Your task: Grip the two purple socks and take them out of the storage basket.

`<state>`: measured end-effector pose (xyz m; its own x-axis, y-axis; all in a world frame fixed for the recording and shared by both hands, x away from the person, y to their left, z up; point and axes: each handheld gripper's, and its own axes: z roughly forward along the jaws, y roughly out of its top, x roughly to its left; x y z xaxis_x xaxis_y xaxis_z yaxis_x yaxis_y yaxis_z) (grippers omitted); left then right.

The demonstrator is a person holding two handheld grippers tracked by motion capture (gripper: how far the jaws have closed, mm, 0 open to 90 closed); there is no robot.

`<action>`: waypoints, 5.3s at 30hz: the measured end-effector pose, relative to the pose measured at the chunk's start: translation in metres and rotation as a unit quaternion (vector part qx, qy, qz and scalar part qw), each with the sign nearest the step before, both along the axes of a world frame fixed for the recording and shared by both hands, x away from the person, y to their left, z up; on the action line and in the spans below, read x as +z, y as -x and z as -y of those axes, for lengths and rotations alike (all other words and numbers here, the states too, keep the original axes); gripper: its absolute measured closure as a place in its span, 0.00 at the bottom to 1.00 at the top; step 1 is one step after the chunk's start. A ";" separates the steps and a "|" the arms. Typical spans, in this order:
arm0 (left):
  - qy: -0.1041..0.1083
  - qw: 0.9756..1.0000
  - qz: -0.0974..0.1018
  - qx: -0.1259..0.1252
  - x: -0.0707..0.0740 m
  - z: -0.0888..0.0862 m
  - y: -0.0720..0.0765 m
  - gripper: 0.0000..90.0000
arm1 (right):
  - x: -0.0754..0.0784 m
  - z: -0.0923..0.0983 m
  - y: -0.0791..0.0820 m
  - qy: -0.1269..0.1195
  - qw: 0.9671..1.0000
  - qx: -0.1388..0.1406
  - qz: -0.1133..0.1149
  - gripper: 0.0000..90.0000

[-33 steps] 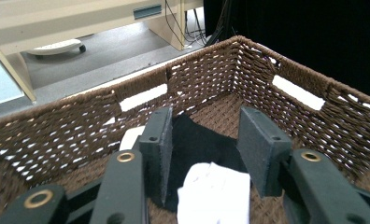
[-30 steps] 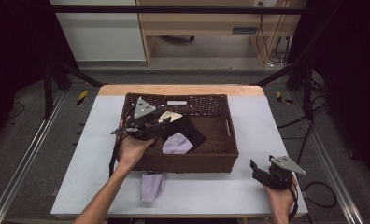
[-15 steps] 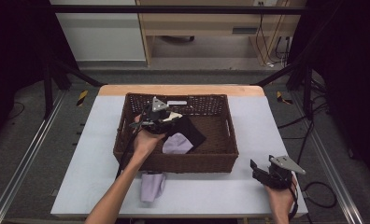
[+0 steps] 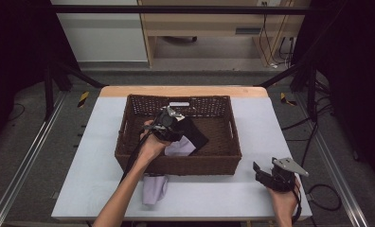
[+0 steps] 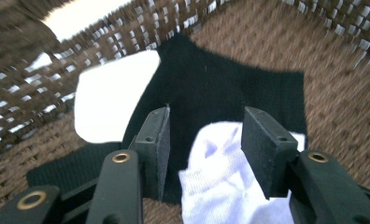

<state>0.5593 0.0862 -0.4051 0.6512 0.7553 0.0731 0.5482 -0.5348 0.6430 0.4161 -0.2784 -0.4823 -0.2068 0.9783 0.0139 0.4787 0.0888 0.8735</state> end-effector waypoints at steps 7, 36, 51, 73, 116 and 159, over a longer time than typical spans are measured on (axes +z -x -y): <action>-0.036 0.999 -0.021 -0.020 -0.008 0.008 -0.001 0.54 | 0.000 0.000 0.000 -0.004 1.000 -0.002 -0.002 0.27; -0.050 0.989 -0.123 -0.059 -0.018 0.013 -0.009 0.99 | -0.002 0.000 -0.002 -0.001 1.000 0.000 -0.006 0.27; -0.074 0.989 -0.121 -0.033 -0.025 0.015 -0.012 0.41 | -0.001 0.000 -0.001 -0.002 1.000 0.000 -0.006 0.26; 0.035 0.998 -0.038 -0.031 0.000 -0.004 -0.001 0.94 | 0.000 0.002 0.001 -0.007 1.000 -0.003 -0.003 0.26; 0.224 0.960 0.167 -0.011 0.090 -0.075 0.078 0.95 | 0.001 0.004 0.002 -0.005 1.000 -0.006 0.003 0.27; 0.216 0.966 0.130 -0.051 0.046 -0.110 0.192 0.95 | 0.002 0.000 0.006 -0.002 1.000 0.000 0.007 0.27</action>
<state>0.3671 0.1961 -0.3594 0.7261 0.6846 -0.0633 0.2966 -0.2289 0.9272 0.4101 -0.2782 -0.4804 -0.2074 0.9781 0.0151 0.4669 0.0854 0.8802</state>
